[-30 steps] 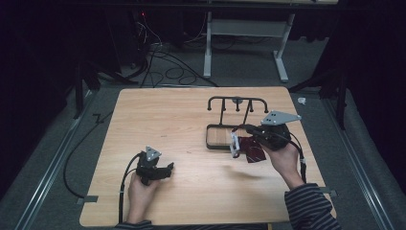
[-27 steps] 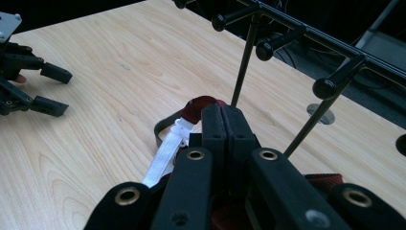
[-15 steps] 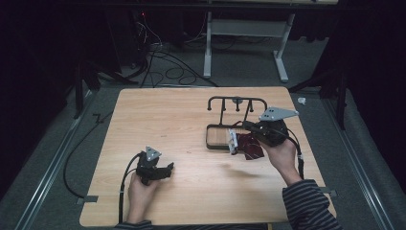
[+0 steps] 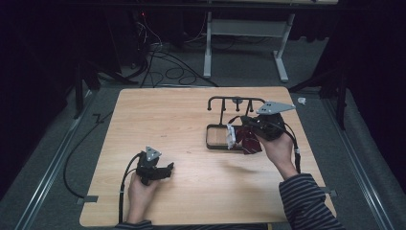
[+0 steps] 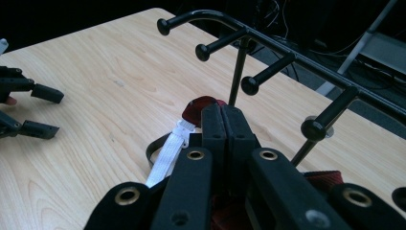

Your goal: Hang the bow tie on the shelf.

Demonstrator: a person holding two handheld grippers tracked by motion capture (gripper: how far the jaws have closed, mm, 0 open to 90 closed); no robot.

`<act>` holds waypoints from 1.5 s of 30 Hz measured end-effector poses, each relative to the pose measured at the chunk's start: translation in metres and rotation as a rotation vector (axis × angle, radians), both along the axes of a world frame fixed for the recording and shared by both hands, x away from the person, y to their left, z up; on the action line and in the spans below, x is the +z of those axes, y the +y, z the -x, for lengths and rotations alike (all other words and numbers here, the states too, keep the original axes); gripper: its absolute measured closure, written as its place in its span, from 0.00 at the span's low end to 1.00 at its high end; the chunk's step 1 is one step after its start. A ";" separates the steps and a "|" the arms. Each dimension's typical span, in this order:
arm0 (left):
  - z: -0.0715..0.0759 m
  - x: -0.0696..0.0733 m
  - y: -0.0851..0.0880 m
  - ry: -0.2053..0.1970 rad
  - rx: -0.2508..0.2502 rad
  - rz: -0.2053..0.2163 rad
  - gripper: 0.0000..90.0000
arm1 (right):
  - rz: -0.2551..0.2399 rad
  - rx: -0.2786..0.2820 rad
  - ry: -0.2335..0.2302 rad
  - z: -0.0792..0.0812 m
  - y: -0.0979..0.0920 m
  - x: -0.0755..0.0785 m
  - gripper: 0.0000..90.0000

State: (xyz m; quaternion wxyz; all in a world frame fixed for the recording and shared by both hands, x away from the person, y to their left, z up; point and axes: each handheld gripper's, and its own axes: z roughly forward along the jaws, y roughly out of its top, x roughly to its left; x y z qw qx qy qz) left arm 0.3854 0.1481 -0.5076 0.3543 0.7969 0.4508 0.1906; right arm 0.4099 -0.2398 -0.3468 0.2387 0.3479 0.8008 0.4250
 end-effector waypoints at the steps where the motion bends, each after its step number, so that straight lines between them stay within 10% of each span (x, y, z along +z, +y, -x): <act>1: 0.000 0.000 0.000 0.000 0.000 0.000 0.24 | -0.005 -0.005 0.002 0.000 0.000 0.001 1.00; 45: 0.000 0.000 0.000 0.000 -0.002 -0.001 0.24 | -0.035 -0.124 0.030 -0.034 0.001 0.002 0.98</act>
